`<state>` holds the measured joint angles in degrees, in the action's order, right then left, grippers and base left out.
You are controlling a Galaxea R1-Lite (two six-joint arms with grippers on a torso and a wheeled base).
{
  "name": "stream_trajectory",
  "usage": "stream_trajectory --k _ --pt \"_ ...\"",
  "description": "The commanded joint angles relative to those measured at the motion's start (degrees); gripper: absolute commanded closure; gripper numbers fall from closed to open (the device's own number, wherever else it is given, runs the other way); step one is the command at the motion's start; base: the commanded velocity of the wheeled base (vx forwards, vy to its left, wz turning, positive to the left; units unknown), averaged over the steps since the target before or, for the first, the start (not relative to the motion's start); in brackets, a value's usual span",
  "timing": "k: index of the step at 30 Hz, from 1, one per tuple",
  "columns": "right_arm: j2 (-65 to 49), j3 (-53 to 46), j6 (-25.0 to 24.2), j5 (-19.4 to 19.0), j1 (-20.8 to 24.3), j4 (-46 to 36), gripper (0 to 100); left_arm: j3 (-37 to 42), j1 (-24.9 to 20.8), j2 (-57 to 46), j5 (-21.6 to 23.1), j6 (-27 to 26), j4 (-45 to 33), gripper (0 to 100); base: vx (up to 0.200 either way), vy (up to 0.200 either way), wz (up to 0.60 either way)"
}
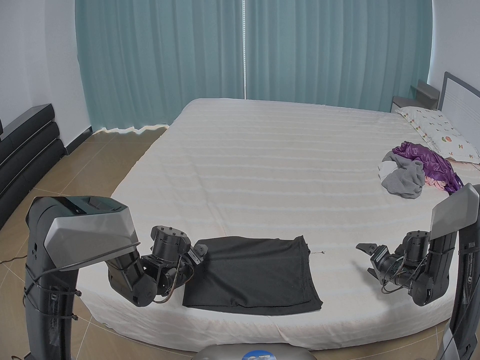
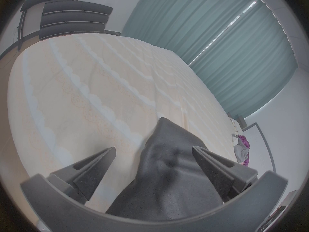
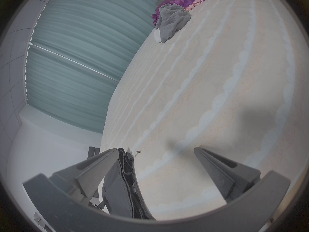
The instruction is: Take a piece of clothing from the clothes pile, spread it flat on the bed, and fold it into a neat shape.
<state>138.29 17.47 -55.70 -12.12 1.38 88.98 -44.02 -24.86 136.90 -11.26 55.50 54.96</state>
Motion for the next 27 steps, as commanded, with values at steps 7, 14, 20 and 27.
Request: stream_trajectory --k 7,14,20,27 --pt "-0.7 0.1 -0.3 0.0 -0.5 0.8 0 4.1 3.1 -5.9 1.4 0.7 0.0 0 0.0 0.0 0.0" --pt "-6.0 -1.3 -3.2 0.3 -1.6 0.8 0 6.2 4.1 -9.7 1.3 0.6 0.1 0 0.0 0.0 0.0" --pt "-17.2 -4.9 -1.9 2.6 -2.3 0.8 0 7.7 8.9 -19.7 -0.1 -2.8 0.1 0 0.0 0.0 0.0" --pt "-32.7 -9.1 6.4 3.4 -3.9 0.8 0 11.9 10.2 -33.1 -1.0 -9.3 0.7 0 0.0 0.0 0.0"
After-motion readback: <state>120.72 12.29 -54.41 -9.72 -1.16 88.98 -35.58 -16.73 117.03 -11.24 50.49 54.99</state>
